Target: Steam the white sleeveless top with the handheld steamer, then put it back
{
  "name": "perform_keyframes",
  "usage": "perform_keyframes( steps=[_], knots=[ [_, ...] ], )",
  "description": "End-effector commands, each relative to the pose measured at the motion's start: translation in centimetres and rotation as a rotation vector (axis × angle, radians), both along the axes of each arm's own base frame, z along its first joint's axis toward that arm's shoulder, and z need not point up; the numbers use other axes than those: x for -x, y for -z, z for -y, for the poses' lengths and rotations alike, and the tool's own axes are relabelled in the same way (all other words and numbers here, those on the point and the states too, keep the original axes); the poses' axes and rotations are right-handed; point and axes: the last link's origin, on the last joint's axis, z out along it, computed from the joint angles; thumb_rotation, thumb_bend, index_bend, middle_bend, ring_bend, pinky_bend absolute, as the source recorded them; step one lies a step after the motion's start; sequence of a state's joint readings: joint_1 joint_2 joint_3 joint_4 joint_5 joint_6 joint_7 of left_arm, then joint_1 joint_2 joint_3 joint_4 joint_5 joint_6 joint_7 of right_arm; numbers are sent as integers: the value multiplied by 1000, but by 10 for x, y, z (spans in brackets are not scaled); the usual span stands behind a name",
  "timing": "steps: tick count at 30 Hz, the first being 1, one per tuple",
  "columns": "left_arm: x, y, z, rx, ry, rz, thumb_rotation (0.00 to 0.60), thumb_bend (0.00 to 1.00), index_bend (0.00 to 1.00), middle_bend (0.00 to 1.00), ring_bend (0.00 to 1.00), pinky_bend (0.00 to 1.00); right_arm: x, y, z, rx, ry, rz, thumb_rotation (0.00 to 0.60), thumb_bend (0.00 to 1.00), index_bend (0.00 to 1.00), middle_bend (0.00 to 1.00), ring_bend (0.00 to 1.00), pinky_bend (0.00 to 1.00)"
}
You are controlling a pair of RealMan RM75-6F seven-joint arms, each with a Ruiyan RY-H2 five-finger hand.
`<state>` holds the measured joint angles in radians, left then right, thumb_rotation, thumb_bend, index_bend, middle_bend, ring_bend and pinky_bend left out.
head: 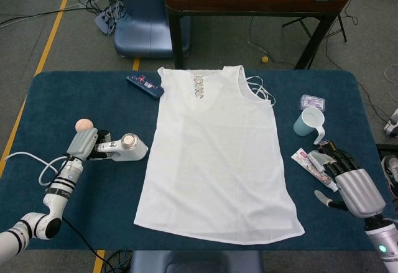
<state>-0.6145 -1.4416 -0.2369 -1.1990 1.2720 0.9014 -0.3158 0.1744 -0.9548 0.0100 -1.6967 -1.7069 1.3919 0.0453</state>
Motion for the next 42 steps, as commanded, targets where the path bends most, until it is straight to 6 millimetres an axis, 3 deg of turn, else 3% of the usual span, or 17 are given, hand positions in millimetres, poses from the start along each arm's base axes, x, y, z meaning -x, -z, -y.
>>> perform_keyframes(
  steps=[1,6,8,11,15,17,20,23,33,42],
  knots=[
    [-17,-5,6,39,37,51,600,248,957,908,756,789,-13,13,5,-94,-50,-35,600,373,12,207,110,100],
    [-43,1,19,85,104,74,600,248,956,908,756,789,-31,37,14,-216,-120,-69,600,522,12,174,55,87],
    [-54,6,23,107,130,79,600,248,956,908,755,789,-38,49,18,-268,-142,-73,600,700,12,136,4,45],
    [-69,12,28,130,165,71,600,249,956,908,755,789,-47,65,23,-357,-161,-99,600,871,12,81,0,15],
    [-85,22,30,148,208,49,600,249,957,908,755,789,-57,87,27,-443,-210,-145,595,895,6,66,0,0],
    [-92,26,30,154,223,38,600,248,957,908,755,789,-60,95,28,-468,-226,-160,554,818,0,66,0,0],
    [-100,34,30,166,238,32,600,249,957,908,755,789,-64,109,30,-497,-244,-177,510,462,0,66,0,0],
    [-108,43,28,176,248,32,600,249,957,908,754,789,-68,122,30,-533,-251,-178,506,279,0,66,0,0],
    [-129,80,24,209,282,-12,600,249,956,908,754,789,-71,160,32,-641,-244,-174,505,263,0,66,0,0],
    [-144,104,11,218,259,-23,600,248,956,908,753,789,-75,181,32,-695,-231,-140,504,265,0,65,0,0]
  ],
)
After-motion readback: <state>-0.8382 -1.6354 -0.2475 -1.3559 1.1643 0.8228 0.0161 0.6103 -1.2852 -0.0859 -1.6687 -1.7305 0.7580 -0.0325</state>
